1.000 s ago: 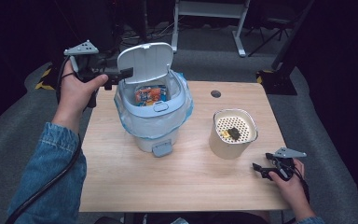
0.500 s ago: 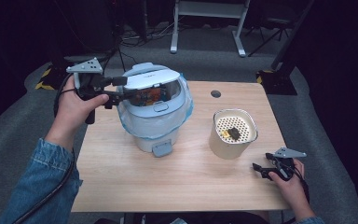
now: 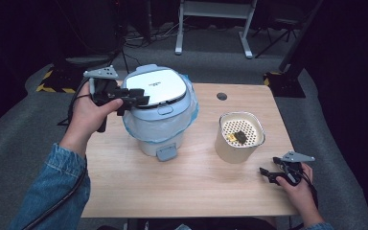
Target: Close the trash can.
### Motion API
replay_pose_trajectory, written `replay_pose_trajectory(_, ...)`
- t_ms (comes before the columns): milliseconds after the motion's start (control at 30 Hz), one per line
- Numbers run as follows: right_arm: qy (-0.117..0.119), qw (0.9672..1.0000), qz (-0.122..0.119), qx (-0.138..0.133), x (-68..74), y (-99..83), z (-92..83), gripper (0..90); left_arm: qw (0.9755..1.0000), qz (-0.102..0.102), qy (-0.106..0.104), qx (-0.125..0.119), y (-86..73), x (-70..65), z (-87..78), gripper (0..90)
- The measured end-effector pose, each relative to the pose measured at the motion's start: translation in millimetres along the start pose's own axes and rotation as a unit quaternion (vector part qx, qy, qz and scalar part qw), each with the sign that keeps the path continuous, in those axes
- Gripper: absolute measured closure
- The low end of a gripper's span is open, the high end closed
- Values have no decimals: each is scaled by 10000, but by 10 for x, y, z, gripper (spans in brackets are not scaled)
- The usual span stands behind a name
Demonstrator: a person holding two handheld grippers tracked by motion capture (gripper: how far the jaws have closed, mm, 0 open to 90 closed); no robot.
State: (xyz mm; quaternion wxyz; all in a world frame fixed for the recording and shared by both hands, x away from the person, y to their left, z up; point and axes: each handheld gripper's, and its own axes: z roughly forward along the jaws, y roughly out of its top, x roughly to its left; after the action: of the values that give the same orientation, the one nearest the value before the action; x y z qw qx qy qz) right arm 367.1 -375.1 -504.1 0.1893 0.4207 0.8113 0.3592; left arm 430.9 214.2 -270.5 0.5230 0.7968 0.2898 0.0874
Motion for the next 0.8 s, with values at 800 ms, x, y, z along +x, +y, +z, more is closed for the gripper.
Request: replay_pose_trajectory(800,1,10000,2,-1,0,0,0,193,9927,702,901,387,113,-163,393,464)
